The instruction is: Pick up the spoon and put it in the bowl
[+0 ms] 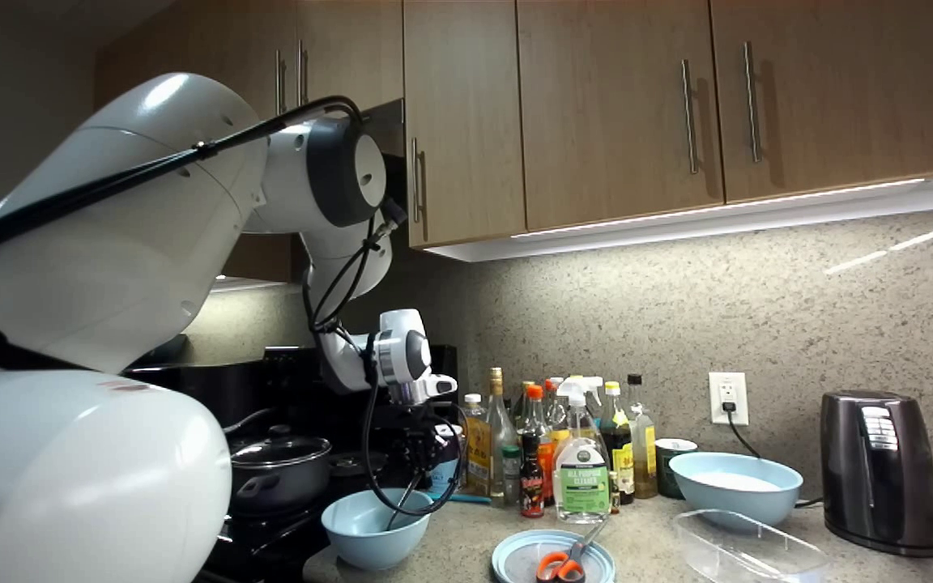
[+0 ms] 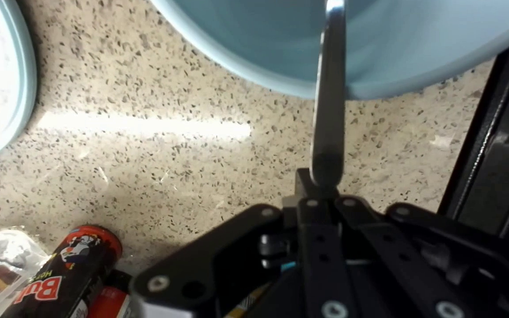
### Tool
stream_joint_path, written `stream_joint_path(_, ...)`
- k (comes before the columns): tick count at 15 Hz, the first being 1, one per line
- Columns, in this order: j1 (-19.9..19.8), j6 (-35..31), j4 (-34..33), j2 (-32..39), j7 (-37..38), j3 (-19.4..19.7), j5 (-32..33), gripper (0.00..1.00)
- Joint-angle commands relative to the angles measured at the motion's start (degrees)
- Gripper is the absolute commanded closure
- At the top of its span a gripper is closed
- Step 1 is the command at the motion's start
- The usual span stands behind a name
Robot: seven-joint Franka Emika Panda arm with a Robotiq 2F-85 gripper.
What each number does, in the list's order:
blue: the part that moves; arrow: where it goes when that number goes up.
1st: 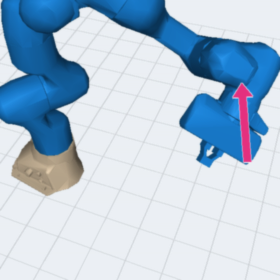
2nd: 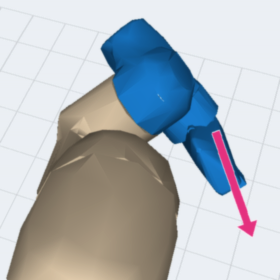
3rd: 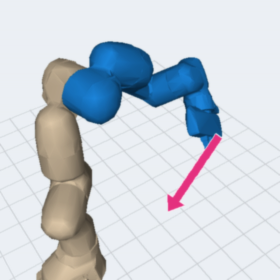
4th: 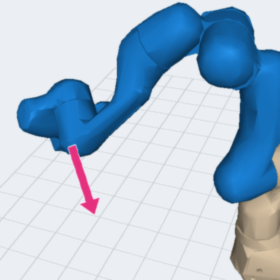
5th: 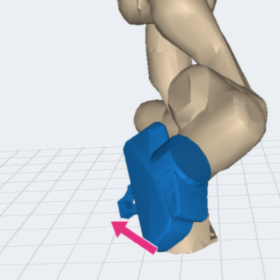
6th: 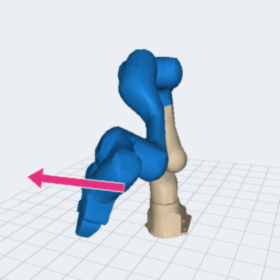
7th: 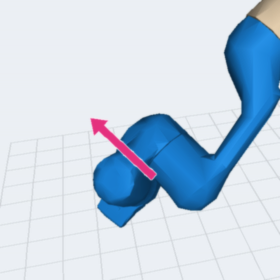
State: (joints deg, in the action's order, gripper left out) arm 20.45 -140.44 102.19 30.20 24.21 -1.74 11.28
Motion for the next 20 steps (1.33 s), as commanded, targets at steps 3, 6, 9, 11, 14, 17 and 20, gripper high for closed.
stream_joint_path(3,0.1,0.1,-0.8,0.1,0.0,0.3,0.0,0.91)
stream_joint_path(6,0.1,0.1,-1.1,0.2,0.0,0.3,-0.1,0.73)
stream_joint_path(9,0.1,0.1,-1.1,0.3,0.0,0.3,-0.1,0.72)
stream_joint_path(11,0.1,0.1,-1.1,0.3,0.0,0.3,-0.1,0.72)
stream_joint_path(14,-0.2,2.5,0.6,-0.5,-0.6,-0.5,-1.1,0.40)
stream_joint_path(17,-0.3,2.3,2.4,-0.6,0.0,-1.0,-1.6,0.22)
stream_joint_path(20,0.1,2.2,1.1,0.5,0.0,-0.4,-0.4,0.28)
